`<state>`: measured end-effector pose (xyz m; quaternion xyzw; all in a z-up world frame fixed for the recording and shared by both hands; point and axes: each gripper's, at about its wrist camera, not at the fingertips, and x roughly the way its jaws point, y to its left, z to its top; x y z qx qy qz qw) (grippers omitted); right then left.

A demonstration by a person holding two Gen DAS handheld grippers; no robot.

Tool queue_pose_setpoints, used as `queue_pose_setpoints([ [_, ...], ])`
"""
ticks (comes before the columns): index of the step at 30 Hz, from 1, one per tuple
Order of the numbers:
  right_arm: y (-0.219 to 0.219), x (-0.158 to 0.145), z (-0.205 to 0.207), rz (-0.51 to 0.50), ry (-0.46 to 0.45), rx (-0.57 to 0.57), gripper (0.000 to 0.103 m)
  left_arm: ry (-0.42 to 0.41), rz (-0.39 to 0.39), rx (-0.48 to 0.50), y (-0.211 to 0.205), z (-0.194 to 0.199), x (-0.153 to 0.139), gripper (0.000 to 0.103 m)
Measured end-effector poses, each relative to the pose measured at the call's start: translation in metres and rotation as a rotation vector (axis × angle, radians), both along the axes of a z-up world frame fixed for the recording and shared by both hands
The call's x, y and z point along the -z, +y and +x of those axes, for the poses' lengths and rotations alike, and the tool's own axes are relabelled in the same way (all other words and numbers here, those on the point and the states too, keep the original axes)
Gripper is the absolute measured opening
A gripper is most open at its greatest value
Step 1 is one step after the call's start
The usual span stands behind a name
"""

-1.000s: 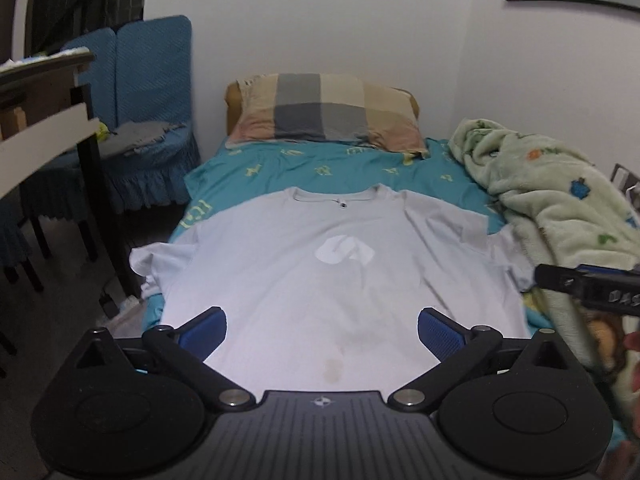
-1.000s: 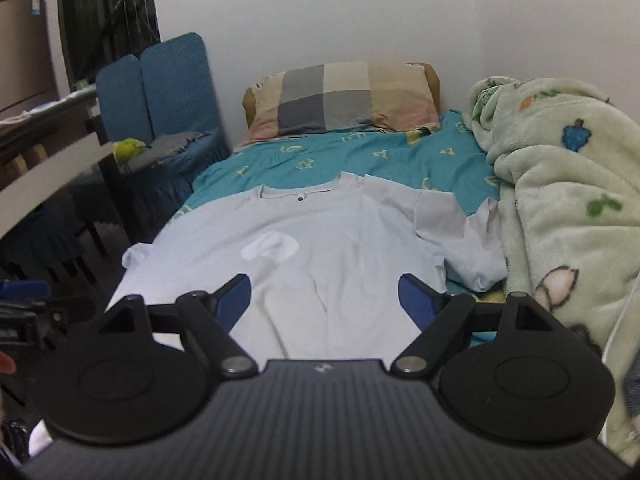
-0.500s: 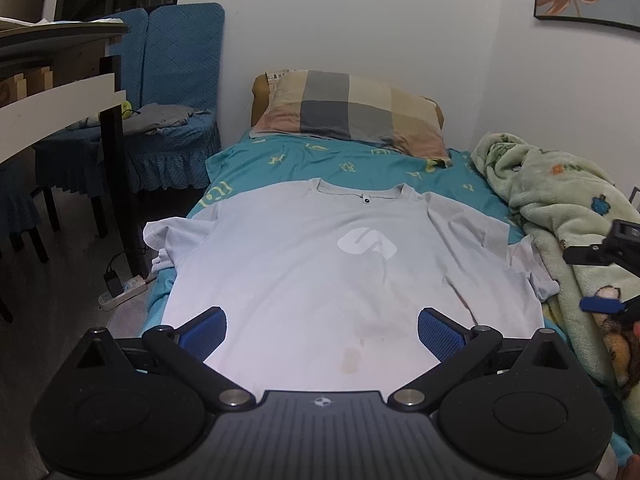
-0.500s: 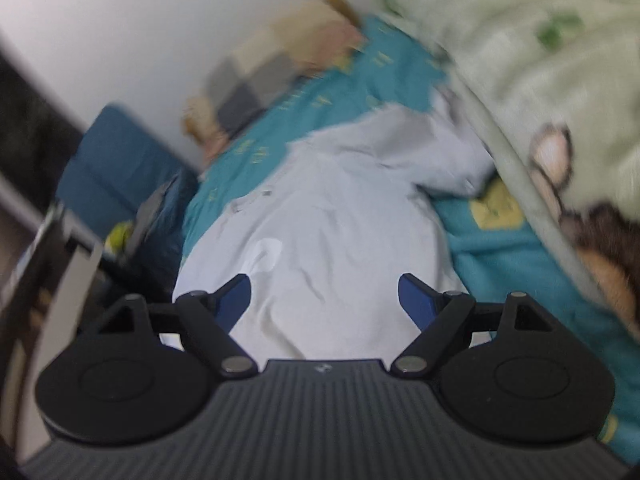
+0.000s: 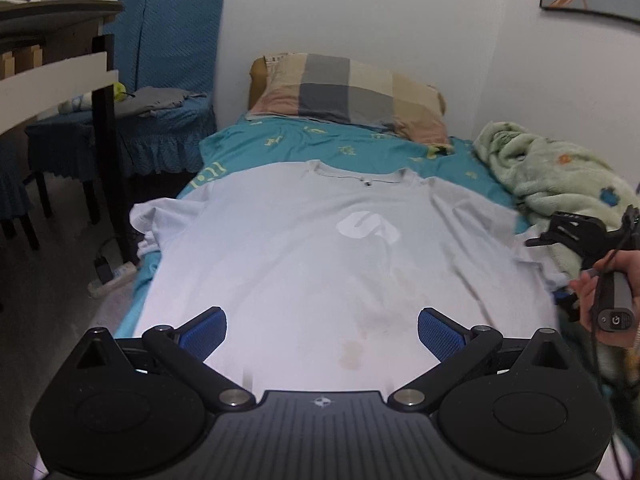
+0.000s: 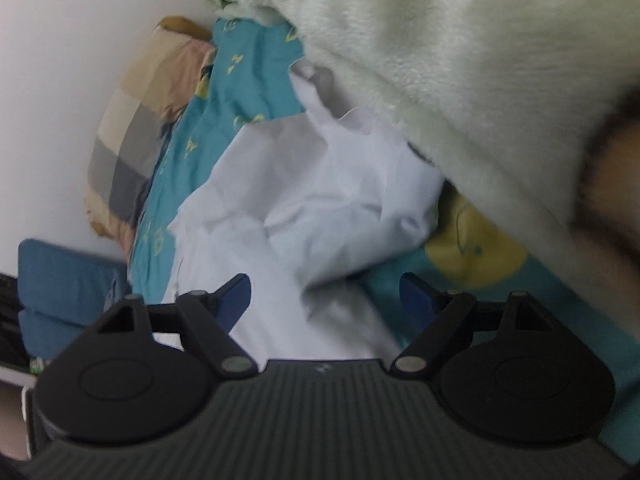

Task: Fold clothes
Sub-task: 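Move the right gripper to the sleeve beside the green blanket, then grasp the sleeve with the right gripper and fold it onto the shirt body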

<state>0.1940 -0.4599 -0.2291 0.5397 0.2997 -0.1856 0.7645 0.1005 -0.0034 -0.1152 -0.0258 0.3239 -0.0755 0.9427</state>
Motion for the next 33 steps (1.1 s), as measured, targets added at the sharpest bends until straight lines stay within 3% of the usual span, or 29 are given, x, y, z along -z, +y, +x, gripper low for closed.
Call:
queue_pose_setpoints([
  [7, -0.019, 0.023, 0.026, -0.16, -0.107, 0.107, 0.084, 0.065, -0.021, 0.013, 0.003, 0.023, 0.022, 0.103],
  [11, -0.021, 0.026, 0.046, -0.28, -0.159, 0.105, 0.083, 0.086, -0.05, 0.016, 0.006, 0.031, 0.031, 0.103],
  [14, -0.019, 0.026, 0.064, -0.394, -0.131, 0.04, 0.047, 0.105, -0.073, 0.013, 0.009, 0.037, 0.037, 0.103],
  [15, -0.018, 0.025, 0.068, -0.423, -0.119, 0.028, 0.021, 0.108, -0.076, 0.009, 0.01, 0.039, 0.039, 0.103],
  [16, -0.018, 0.022, 0.07, -0.452, -0.108, 0.024, 0.011, 0.114, -0.083, 0.003, 0.011, 0.04, 0.04, 0.103],
  [20, -0.007, -0.007, 0.071, -0.593, -0.138, 0.017, 0.007, 0.117, -0.117, -0.025, 0.019, 0.041, 0.039, 0.103],
  [25, 0.043, -0.066, 0.075, -0.763, -0.27, -0.038, 0.007, 0.083, -0.149, -0.067, 0.029, 0.036, 0.029, 0.103],
  [29, 0.118, -0.096, 0.073, -0.929, -0.391, -0.26, 0.007, 0.058, -0.186, -0.108, 0.039, 0.032, 0.019, 0.103],
  [33, 0.201, -0.078, 0.076, -1.015, -0.401, -0.539, 0.007, 0.047, -0.218, -0.138, 0.05, 0.031, 0.015, 0.103],
])
